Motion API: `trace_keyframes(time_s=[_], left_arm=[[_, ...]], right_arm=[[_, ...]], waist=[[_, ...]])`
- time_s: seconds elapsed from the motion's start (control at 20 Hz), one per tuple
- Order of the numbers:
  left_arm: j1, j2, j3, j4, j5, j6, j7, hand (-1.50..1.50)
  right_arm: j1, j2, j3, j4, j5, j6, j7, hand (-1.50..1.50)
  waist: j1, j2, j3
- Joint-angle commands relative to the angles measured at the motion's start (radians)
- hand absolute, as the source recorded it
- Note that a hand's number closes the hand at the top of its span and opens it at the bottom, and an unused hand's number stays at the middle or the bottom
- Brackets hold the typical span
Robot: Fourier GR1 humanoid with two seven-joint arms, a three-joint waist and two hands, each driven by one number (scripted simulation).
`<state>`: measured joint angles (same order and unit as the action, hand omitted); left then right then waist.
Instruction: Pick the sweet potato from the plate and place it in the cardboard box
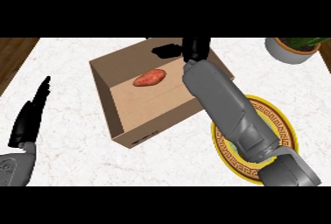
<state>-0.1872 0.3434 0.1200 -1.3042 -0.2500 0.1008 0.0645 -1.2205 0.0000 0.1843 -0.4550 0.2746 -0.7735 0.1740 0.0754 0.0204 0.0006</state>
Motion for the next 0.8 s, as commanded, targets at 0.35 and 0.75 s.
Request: trace_keyframes(time_s=[0.35,0.75], left_arm=[[0.081,0.051,0.075,-0.046,0.041,-0.043,0.009,0.0],[0.157,0.03,0.093,-0.077,0.042,-0.03,-0.027,0.0]], right_arm=[[0.182,-0.061,-0.117,-0.214,-0.116,0.045,-0.167,-1.5],[0.483,-0.257,-0.093,-0.546,-0.123,0.198,-0.084,-1.5]], waist=[[-0.077,-0.024,0.0],[-0.091,-0.028,-0.001]])
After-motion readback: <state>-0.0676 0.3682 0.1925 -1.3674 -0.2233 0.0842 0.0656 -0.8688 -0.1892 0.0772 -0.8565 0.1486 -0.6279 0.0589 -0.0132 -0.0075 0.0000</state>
